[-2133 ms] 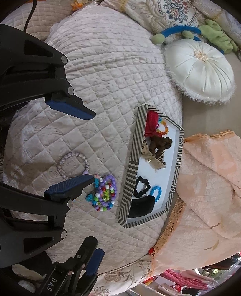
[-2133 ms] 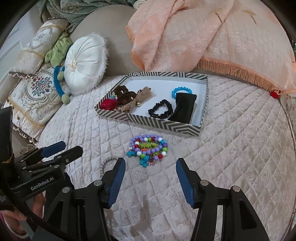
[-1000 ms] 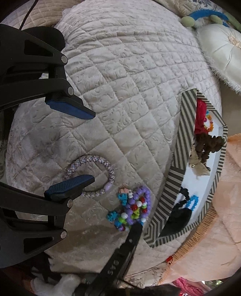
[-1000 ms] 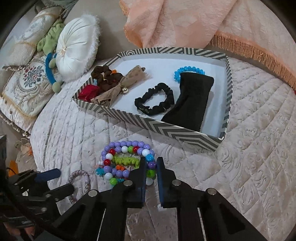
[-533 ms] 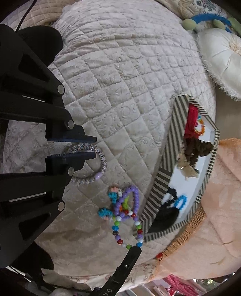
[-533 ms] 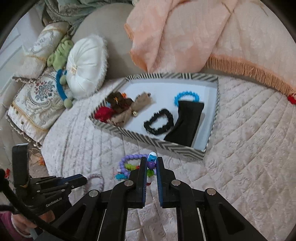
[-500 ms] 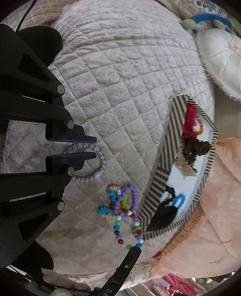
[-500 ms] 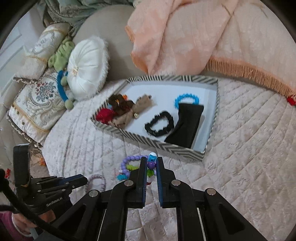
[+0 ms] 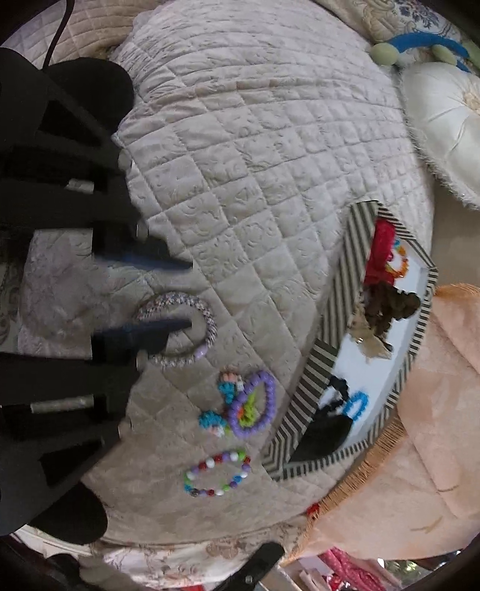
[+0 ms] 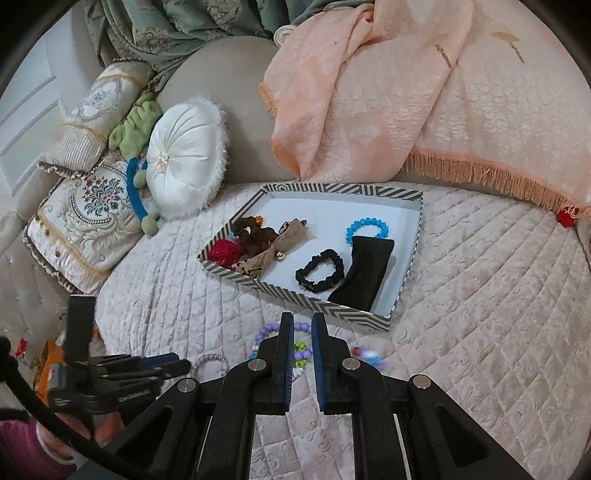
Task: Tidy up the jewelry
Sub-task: 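Lift the grey bracelet with the left tool while the right lifts the multicolour bracelet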
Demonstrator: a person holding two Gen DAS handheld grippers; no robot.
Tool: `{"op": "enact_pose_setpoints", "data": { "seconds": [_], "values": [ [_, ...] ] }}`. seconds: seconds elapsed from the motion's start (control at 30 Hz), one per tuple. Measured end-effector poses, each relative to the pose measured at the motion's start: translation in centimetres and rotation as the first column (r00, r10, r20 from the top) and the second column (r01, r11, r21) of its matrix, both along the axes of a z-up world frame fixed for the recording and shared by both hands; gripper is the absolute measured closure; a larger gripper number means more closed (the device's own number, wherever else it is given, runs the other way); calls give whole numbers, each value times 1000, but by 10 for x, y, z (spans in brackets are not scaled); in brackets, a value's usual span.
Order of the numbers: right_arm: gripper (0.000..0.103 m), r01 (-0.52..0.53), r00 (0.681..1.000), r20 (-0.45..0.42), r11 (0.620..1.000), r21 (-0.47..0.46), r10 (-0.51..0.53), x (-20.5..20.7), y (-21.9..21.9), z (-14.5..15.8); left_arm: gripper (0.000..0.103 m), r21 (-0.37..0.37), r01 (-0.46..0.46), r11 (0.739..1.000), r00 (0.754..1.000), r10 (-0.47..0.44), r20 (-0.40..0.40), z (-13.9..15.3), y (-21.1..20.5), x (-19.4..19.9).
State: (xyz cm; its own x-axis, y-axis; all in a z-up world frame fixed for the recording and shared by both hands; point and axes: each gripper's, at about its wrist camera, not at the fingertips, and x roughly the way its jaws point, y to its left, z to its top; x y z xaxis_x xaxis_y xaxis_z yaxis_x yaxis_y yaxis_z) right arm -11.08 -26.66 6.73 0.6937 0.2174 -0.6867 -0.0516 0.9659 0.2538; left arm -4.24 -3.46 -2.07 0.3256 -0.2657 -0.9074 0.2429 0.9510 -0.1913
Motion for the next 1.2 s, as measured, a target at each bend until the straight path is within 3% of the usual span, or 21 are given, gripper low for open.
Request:
{"op": "enact_pose_setpoints", "data": {
  "seconds": [0.13, 0.33, 0.4, 0.47, 0.67, 0.73, 0.83, 0.87, 1.2],
  "values": [
    [94, 6, 997, -72, 1000, -8, -6, 4, -7, -17, 60, 36, 11, 999, 1000, -11, -12, -12, -8, 3],
    [86, 85, 970, -214, 986, -146, -115, 13, -31, -73, 58, 69, 16, 998, 1000, -15, -10, -24, -18, 5],
    [84, 106, 942, -307, 989, -106, -134, 23, -45, -91, 58, 69, 15, 998, 1000, -14, -12, -25, -20, 8],
    [75, 90, 934, -338, 992, -89, -115, 31, -48, -99, 58, 65, 11, 998, 1000, -10, -15, -25, -22, 9],
    [73, 41, 939, -328, 983, -177, -98, 46, -37, -105, 58, 70, 25, 997, 1000, -24, -15, -27, -23, 11],
    [78, 21, 944, -318, 979, -204, -86, 49, -34, -105, 58, 79, 33, 996, 999, -33, -3, -27, -25, 11],
    [90, 14, 951, -300, 981, -191, -72, 48, -36, -101, 91, 82, 33, 996, 999, -35, 22, -25, -23, 9],
    [91, 14, 954, -292, 983, -181, -68, 47, -37, -98, 94, 66, 33, 997, 999, -34, 19, -25, -21, 10],
    [95, 4, 991, -131, 988, -152, -24, 13, -22, -32, 96, -53, 33, 998, 999, -31, 44, 19, -1, 9]
  ]
}}
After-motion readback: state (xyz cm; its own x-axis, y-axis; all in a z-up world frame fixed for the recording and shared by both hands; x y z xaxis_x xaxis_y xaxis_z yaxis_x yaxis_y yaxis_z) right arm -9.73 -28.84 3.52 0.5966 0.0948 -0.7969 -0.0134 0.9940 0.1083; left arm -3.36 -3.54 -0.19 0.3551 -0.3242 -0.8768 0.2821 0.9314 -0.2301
